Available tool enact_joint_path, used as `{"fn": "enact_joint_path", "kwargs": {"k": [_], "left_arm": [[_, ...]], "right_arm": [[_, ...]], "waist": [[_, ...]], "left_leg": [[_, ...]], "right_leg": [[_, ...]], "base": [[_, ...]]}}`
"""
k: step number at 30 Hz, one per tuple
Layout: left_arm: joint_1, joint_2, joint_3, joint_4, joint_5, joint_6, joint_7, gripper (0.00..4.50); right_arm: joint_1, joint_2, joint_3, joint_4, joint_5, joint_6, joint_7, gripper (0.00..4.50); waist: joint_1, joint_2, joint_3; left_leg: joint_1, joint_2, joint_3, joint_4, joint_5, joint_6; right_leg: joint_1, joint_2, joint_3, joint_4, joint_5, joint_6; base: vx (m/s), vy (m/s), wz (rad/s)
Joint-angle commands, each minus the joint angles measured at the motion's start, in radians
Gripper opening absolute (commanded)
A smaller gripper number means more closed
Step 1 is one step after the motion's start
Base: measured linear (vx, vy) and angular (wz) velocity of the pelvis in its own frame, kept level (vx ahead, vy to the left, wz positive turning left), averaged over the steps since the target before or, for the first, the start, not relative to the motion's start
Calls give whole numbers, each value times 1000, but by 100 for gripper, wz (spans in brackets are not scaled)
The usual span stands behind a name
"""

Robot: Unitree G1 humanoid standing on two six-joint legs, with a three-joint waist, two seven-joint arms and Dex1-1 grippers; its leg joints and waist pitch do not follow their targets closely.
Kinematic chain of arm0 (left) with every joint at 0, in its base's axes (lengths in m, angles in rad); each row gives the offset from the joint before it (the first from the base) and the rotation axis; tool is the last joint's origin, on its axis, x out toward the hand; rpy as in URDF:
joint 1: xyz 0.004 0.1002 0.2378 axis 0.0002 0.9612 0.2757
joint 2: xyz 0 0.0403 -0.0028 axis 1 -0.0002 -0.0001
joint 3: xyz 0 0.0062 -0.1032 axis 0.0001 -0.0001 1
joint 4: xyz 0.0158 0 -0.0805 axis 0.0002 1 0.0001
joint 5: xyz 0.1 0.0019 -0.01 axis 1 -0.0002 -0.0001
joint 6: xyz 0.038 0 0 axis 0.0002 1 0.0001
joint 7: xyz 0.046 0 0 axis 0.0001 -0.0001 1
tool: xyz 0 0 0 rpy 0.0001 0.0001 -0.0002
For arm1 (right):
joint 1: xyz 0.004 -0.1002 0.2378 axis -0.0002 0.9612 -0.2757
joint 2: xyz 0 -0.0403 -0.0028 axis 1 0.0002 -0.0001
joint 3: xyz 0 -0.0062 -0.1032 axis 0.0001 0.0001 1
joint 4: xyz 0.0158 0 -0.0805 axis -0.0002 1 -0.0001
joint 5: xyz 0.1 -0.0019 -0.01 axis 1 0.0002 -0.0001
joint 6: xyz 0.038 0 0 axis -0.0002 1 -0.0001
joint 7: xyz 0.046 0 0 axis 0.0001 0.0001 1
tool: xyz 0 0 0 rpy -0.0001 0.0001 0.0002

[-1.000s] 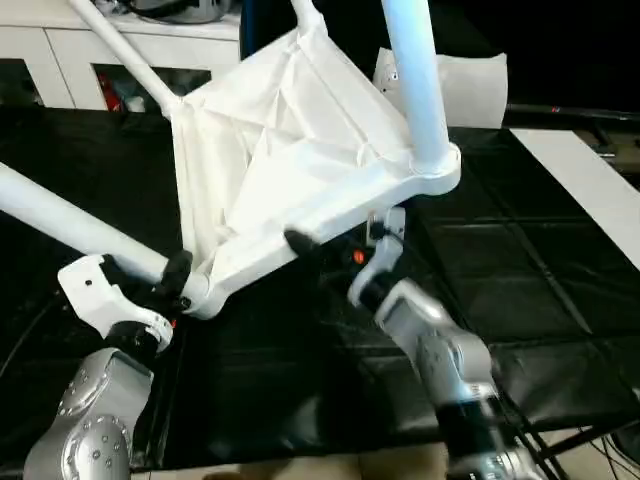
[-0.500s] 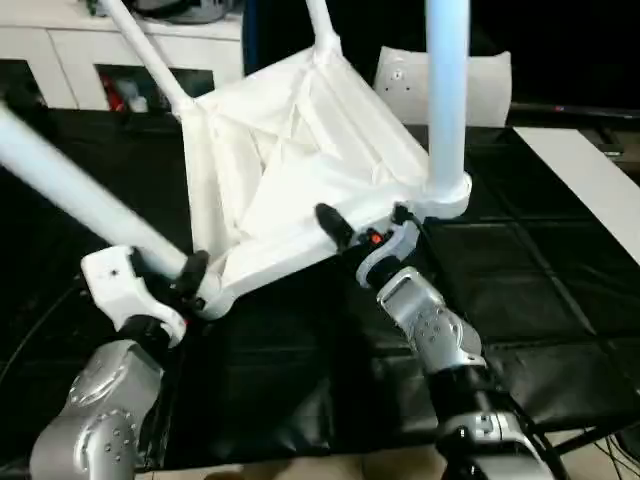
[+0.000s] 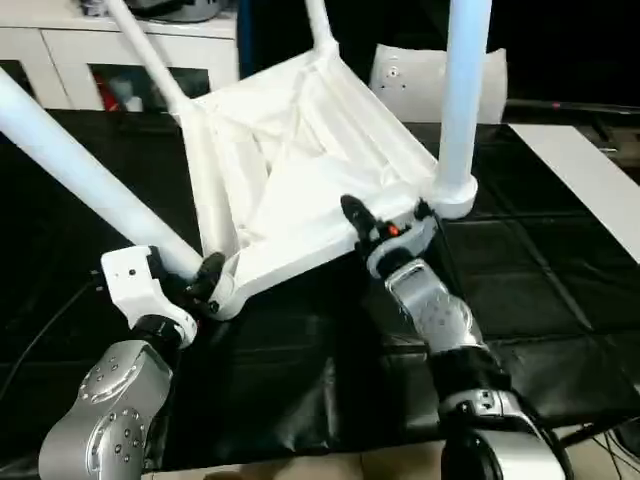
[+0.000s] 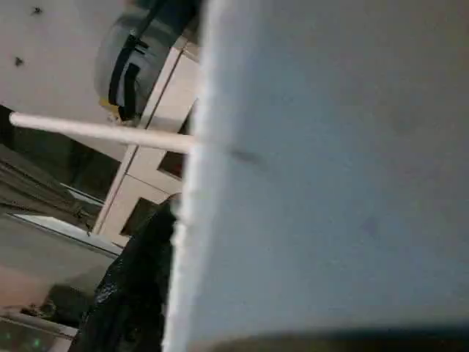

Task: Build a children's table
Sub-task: Flip table

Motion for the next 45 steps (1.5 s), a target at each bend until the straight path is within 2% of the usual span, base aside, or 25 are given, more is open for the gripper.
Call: {"fn": "enact_joint_path", "kwargs": {"k": [1,4,7,9,11,15,16,17,19,21,22,23,24,26,27,28,29,31,32,35,37,39,41,43,45], "left_arm": [[20,-17,-65,47,-49,58,-54,200],[21,-10,-69,51,-40,45,-63,200],[23,5,-72,49,-33,29,-88,200],[24,6,-67,44,-36,20,-93,256],[40,17,-57,28,-52,12,-117,270],[92,64,-70,-5,-70,10,-197,276],[128,96,-77,-22,-63,-4,-233,276],[175,134,-84,-45,-54,-24,-279,276],[186,141,-84,-50,-53,-30,-288,276],[238,180,-76,-66,-48,-38,-326,276],[255,198,-78,-69,-37,-45,-337,276],[290,241,-85,-73,-3,-65,-361,276],[295,247,-81,-74,0,-70,-366,276],[313,277,-67,-92,5,-93,-396,276],[320,302,-65,-120,-2,-107,-423,276],[325,311,-66,-133,-6,-112,-435,276],[330,323,-64,-165,-23,-107,-451,276],[332,332,-64,-183,-28,-107,-464,276],[331,346,-68,-212,-38,-96,-475,276],[305,430,-73,-293,-77,-57,-531,310],[295,446,-73,-296,-83,-54,-547,320],[277,488,-71,-285,-79,-64,-588,342],[274,522,-47,-309,-97,-52,-611,352],[275,539,-30,-339,-122,-31,-613,358],[252,564,-15,-378,-160,4,-602,380]], "right_arm": [[-122,199,18,-14,3,-9,9,218],[-122,193,30,-15,-3,-13,17,210],[-126,188,35,-13,-6,-22,14,207],[-128,185,35,-14,-6,-27,12,206],[-133,172,31,-18,-10,-46,1,206],[-140,142,27,-27,-43,-95,-25,206],[-140,123,20,-38,-54,-116,-46,206],[-138,99,12,-57,-69,-139,-74,206],[-135,94,12,-65,-73,-142,-80,206],[-109,62,27,-123,-107,-141,-111,206],[-96,51,33,-148,-119,-138,-122,206],[-66,26,48,-200,-150,-140,-149,206],[-55,20,52,-218,-156,-137,-153,206],[0,-12,80,-314,-188,-119,-169,206],[37,-33,105,-380,-218,-109,-181,206],[50,-40,114,-403,-227,-105,-187,206],[71,-47,125,-443,-240,-97,-203,206],[82,-50,130,-464,-247,-90,-212,205],[98,-60,139,-492,-272,-85,-234,205],[159,-98,186,-612,-343,-54,-276,204],[171,-99,187,-638,-349,-43,-292,204],[199,-116,195,-702,-410,-16,-335,204],[211,-137,206,-734,-449,10,-369,204],[218,-149,212,-753,-458,31,-393,204],[226,-176,221,-780,-484,66,-423,204]], "waist": [[-3,9,-50],[-3,9,-49],[-4,11,-50],[-4,11,-50],[-4,11,-51],[-6,12,-56],[-6,12,-57],[-9,8,-57],[-13,8,-53],[-14,11,-46],[-13,7,-44],[-10,5,-40],[-10,7,-37],[-7,7,-35],[-1,9,-36],[0,9,-35],[-3,9,-34],[-8,7,-34],[-9,6,-34],[-6,4,-37],[-7,3,-38],[-9,5,-38],[-11,3,-37],[-10,6,-37],[-11,9,-33]], "left_leg": [[-11,-11,26,-69,-53,-7],[-12,-10,26,-71,-81,-10],[-11,-9,25,-70,-80,-14],[-12,-10,25,-70,-75,-13],[-12,-10,25,-69,-70,-13],[-13,-12,26,-63,-8,-4],[-13,-13,26,-62,3,-3],[-20,-15,25,-60,21,2],[-18,-15,30,-61,5,8],[-14,-11,32,-68,-85,-3],[-12,-10,33,-70,-109,-5],[-13,-9,31,-74,-146,-7],[-10,-8,31,-76,-176,-12],[-6,-8,31,-79,-214,-22],[1,-7,31,-77,-214,-27],[1,-7,32,-77,-208,-28],[-10,-7,27,-82,-198,-36],[-11,-7,25,-84,-223,-44],[-9,-8,25,-84,-237,-46],[-8,-11,28,-78,-178,-44],[-11,-14,29,-76,-142,-47],[-11,-17,30,-75,-131,-60],[-12,-18,30,-76,-132,-67],[-8,-18,32,-74,-142,-73],[-4,-17,31,-77,-195,-81]], "right_leg": [[52,-29,32,-55,-23,-132],[50,-31,32,-59,-72,-125],[49,-30,32,-58,-68,-124],[49,-30,33,-57,-57,-127],[50,-30,33,-56,-50,-130],[49,-25,32,-47,34,-142],[49,-24,32,-45,49,-144],[53,-24,32,-42,68,-142],[47,-22,35,-43,50,-140],[40,-24,37,-54,-66,-132],[38,-24,37,-59,-99,-124],[36,-25,38,-64,-171,-101],[28,-23,40,-69,-221,-78],[22,-22,41,-76,-272,-58],[17,-21,43,-77,-260,-51],[14,-19,44,-75,-239,-52],[24,-19,43,-68,-213,-55],[22,-17,41,-65,-221,-55],[22,-18,43,-68,-239,-52],[23,-13,44,-58,-145,-50],[27,-11,45,-53,-107,-48],[27,-10,45,-53,-108,-37],[29,-10,46,-54,-117,-28],[26,-9,47,-53,-126,-24],[24,-9,46,-58,-193,-22]], "base": [[0,0,0],[0,0,0],[0,0,0],[0,0,0],[0,0,0],[0,0,0],[0,0,0],[0,0,0],[0,0,0],[0,0,0],[0,0,0],[0,0,0],[0,0,0],[0,0,0],[0,0,0],[0,0,0],[0,0,0],[0,0,0],[0,0,0],[0,0,0],[0,0,0],[0,0,0],[0,0,0],[0,0,0],[0,0,0]]}}
